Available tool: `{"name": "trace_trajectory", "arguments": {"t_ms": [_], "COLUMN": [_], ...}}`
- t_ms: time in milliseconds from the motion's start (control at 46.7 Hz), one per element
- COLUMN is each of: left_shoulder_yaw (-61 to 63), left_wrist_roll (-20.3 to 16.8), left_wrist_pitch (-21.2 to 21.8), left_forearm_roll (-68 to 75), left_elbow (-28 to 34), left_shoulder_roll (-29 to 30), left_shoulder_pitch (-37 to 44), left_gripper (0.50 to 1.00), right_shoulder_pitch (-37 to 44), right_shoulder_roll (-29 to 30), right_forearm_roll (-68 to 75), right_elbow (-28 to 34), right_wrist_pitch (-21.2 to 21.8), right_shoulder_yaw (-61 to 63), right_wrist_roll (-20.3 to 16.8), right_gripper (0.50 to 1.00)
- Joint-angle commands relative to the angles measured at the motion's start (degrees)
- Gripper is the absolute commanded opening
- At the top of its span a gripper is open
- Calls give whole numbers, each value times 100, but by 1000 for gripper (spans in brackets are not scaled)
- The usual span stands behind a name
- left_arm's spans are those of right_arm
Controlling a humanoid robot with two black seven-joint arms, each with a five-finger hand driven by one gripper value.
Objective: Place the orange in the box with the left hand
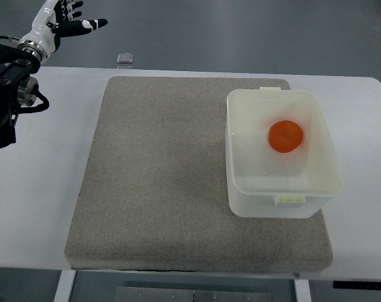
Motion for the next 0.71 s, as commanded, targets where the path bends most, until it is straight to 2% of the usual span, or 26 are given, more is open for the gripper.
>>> {"name": "trace_trajectory", "arguments": {"t_ms": [0,193,321,385,450,514,599,685], "left_shoulder_yaw": [-699,-1737,-1861,-1878,-1931,-1940,-1949,-1957], "left_wrist_roll": [-53,-53,96,324,737,853,756,712], "left_wrist_pitch": [-121,-253,-183,-165,-78,-33,-199,-735], "left_forearm_roll": [-25,-314,-728,-745,-772,-877,-1228,-1807], "left_elbow": [-25,-25,-42,19,2,-33,-33,-51], "left_shoulder_roll": [-27,-36,-97,-194,-212,-256,-335,-405], "left_shoulder_pitch": [116,406,503,538,547,564,669,749], "left_gripper": [945,945,943,943,943,943,943,943], "right_shoulder_pitch": [-1,-1,-1,-1,-1,-1,-1,8], "right_shoulder_roll": [0,0,0,0,0,0,0,0], "right_forearm_roll": [0,8,8,0,8,0,0,0], "right_elbow": [0,0,0,0,0,0,0,0], "right_wrist_pitch": [2,2,2,2,2,2,2,2], "right_shoulder_yaw": [7,-2,-2,7,7,-2,-2,-2], "right_wrist_roll": [0,0,0,0,0,0,0,0], "right_gripper": [926,926,926,926,926,926,926,926]}}
